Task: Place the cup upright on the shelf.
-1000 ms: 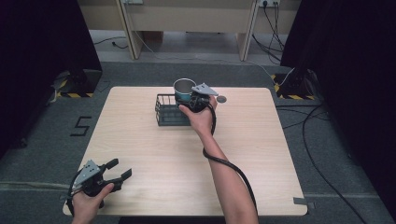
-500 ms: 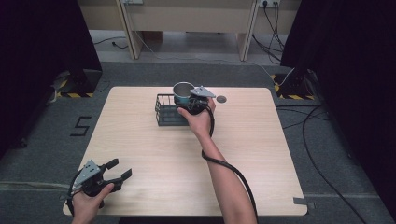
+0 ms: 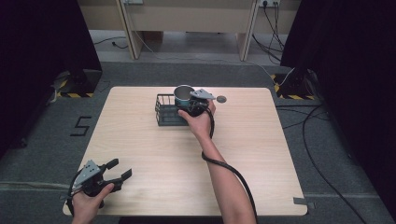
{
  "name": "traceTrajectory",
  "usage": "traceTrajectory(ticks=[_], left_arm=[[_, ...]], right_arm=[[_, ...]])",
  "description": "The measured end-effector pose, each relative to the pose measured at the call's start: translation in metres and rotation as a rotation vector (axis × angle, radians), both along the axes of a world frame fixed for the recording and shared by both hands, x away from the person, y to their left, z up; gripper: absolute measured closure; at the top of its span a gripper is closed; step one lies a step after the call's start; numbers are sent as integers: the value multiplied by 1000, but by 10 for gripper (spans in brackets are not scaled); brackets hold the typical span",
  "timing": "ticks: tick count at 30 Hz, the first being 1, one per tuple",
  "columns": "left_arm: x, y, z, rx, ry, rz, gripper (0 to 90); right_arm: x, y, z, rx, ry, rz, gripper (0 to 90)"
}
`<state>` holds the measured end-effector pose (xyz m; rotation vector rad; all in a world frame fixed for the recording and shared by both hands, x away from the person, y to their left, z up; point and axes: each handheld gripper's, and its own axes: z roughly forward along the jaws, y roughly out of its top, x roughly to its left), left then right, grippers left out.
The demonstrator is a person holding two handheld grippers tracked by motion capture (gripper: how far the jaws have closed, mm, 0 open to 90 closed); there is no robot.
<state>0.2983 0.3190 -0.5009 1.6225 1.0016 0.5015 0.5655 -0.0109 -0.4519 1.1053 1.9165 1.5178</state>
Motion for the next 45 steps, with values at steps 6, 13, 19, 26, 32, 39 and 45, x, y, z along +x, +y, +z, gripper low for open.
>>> traceTrajectory(ticks=[6,13,19,26,32,39,45], left_arm=[[0,0,0,-1,0,0,220],[0,-1,0,0,0,-2,220],[0,-1,0,2,0,-3,220],[0,-2,0,2,-2,-4,220],[0,-2,0,4,-2,-5,219],[1,-3,0,3,-3,-4,219],[1,-3,0,4,-3,-5,219]], right_arm=[[-1,-1,1,11,10,-2,146],[-6,-1,0,13,26,2,149],[-13,-4,1,16,10,-4,147],[-24,-7,4,1,12,2,142],[-33,-15,6,-10,16,7,135],[-43,-22,9,-6,15,8,135],[-52,-28,10,-11,12,23,135]])
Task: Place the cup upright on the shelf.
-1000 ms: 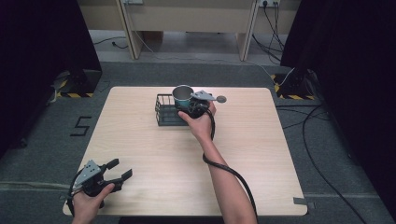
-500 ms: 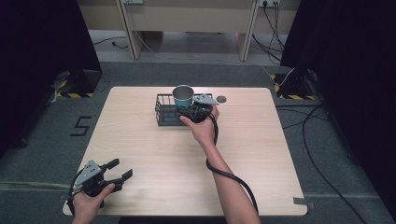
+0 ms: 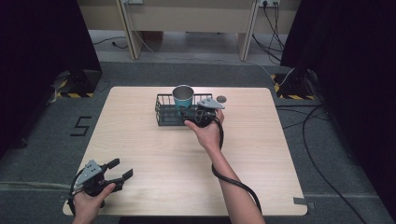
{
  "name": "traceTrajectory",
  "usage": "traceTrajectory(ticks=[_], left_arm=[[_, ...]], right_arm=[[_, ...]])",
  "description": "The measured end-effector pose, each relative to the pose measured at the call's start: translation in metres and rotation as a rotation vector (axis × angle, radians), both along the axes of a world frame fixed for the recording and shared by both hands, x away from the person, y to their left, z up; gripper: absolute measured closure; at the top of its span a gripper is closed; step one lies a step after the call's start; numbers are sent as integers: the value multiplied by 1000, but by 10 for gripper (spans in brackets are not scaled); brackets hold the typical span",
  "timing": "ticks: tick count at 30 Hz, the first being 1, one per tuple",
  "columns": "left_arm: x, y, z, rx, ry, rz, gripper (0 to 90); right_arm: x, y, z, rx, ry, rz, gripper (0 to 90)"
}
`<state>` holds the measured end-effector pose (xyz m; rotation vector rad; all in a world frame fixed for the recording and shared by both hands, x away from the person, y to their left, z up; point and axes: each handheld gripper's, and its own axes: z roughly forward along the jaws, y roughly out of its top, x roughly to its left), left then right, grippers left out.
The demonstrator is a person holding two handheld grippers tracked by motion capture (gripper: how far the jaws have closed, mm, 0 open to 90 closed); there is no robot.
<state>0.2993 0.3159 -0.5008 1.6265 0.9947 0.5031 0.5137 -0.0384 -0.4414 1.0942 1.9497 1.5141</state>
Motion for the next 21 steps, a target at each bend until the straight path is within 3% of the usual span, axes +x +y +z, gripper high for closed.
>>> traceTrajectory(ticks=[15,21], left_arm=[[0,0,0,1,4,1,220],[0,0,-1,2,5,-1,221]], right_arm=[[-19,-12,-1,-8,-5,32,161],[-27,-18,-3,-2,-9,42,222]])
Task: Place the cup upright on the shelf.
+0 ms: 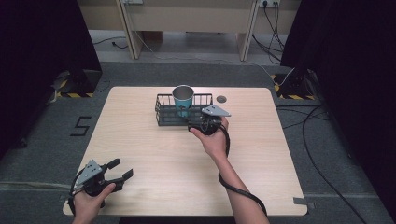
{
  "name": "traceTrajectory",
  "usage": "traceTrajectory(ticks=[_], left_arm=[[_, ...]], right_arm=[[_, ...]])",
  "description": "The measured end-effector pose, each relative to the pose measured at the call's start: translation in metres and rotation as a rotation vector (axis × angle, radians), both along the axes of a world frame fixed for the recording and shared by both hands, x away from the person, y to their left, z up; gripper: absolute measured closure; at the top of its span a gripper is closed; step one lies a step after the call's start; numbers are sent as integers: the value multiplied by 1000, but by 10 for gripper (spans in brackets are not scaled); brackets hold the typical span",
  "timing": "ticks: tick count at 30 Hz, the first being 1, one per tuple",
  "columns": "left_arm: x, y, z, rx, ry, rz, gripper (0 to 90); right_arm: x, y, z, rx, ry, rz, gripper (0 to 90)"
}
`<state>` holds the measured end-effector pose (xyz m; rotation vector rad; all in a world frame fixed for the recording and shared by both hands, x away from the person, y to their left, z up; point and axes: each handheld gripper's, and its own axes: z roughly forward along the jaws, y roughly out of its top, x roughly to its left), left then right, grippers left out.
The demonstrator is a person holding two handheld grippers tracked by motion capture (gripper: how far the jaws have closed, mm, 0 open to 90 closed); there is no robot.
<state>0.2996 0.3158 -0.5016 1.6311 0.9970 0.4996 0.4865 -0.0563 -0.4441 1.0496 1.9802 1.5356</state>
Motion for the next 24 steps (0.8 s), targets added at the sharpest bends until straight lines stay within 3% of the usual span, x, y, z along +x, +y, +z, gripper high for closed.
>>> traceTrajectory(ticks=[20,24], left_arm=[[0,0,0,5,0,3,221],[0,-1,-1,6,2,1,221]], right_arm=[[-34,-21,-2,-28,-1,11,308],[-42,-26,-2,-25,-20,0,304]])
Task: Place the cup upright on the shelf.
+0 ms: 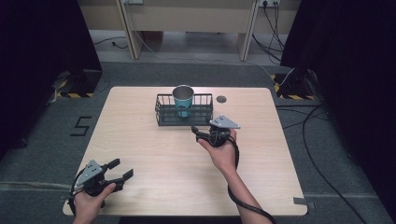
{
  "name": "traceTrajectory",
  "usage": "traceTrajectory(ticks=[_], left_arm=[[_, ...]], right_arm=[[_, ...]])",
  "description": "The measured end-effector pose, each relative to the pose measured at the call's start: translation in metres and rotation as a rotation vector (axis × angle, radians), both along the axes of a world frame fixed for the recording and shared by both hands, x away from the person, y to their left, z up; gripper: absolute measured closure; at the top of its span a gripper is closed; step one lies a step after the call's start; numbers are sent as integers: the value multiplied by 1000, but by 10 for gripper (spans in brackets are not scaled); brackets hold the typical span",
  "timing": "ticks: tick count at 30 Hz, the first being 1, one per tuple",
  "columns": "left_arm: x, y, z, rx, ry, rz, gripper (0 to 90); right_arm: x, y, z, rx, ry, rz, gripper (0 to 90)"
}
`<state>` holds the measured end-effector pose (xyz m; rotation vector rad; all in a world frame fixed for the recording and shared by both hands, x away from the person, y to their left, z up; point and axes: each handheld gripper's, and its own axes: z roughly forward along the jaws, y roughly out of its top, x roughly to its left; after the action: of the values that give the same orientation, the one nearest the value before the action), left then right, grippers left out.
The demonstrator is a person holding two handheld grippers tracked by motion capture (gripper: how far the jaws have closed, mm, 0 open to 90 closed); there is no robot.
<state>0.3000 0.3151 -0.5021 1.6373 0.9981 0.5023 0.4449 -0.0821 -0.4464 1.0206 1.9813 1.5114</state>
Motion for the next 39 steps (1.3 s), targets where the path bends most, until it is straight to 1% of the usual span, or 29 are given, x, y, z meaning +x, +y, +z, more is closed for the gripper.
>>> traceTrajectory(ticks=[5,8,19,28,39], left_arm=[[0,-1,0,3,1,-1,221],[0,-1,0,3,0,-2,221],[0,-1,0,2,0,0,221],[0,-1,0,3,2,1,221],[0,-1,0,0,2,4,222]], right_arm=[[-9,-5,-1,5,-4,-6,306],[-13,-8,-1,-5,-9,-6,309],[-30,-22,-2,-15,-4,-5,308],[-46,-39,-7,-28,9,-23,296],[-61,-58,-14,-32,20,-48,296]])
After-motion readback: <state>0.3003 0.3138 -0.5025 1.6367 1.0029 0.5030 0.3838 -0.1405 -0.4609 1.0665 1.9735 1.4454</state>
